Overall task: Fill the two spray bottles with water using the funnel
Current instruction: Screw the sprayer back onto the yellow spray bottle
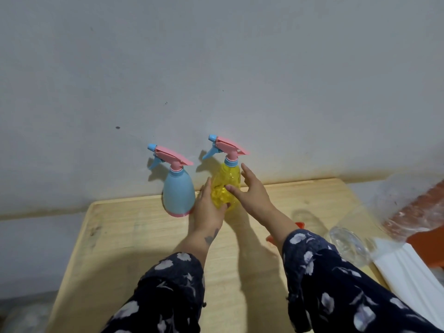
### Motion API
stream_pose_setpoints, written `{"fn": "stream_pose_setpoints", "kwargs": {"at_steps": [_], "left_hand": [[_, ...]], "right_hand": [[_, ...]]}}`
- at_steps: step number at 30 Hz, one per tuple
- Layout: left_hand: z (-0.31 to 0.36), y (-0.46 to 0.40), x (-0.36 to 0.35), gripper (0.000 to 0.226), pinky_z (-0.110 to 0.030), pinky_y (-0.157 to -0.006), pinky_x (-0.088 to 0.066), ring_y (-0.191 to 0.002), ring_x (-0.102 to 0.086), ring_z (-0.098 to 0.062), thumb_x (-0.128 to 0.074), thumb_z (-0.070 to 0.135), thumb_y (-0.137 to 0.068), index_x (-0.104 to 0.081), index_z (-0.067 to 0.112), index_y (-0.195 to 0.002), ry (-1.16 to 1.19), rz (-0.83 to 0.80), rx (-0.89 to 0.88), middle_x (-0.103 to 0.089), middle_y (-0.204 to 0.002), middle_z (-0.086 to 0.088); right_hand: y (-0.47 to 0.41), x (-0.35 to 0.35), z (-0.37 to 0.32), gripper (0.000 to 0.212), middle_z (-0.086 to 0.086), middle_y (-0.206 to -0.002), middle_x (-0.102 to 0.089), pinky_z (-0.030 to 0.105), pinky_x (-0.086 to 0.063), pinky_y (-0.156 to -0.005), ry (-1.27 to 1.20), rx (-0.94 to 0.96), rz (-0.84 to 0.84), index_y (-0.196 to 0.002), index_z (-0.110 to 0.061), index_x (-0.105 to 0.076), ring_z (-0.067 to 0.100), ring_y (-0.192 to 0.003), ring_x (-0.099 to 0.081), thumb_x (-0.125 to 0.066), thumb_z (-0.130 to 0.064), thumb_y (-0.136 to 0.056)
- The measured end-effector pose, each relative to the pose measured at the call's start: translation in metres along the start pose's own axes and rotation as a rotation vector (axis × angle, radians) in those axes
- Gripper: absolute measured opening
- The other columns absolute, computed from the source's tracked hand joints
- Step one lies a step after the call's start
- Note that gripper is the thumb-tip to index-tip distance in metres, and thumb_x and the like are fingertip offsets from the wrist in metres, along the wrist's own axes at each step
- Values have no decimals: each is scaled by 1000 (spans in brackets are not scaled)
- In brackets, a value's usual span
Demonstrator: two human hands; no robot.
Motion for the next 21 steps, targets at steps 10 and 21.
{"fn": "stream_pose_setpoints", "kwargs": {"at_steps": [10,21], "left_hand": [[39,64,-9,48,-28,-93,-39,-121,-50,-23,-61,15,-91,-46,21,-136,-119,42,-29,-41,-144,-1],[151,161,-102,71,-15,-95,-39,-131,-41,-11,-70,48,-82,-40,22,-141,134,-134,-275,-43,-144,6]], "right_hand": [[82,47,17,49,3,-129,-57,24,-39,-92,208,-36,-93,-143,-19,-38,19,-118,-56,-49,-12,-95],[203,181,100,37,5,-127,-59,24,-40,-84,618,-146,-237,-131,-19,-54,20,-111,-57,-49,-18,-94]]}}
Point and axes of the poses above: each hand's wrist, its own y-axis away from the middle knuckle, its own x-axis out of the back of the hand, z = x × y, the point moved 5 cm from there along -y, towards the middle knuckle
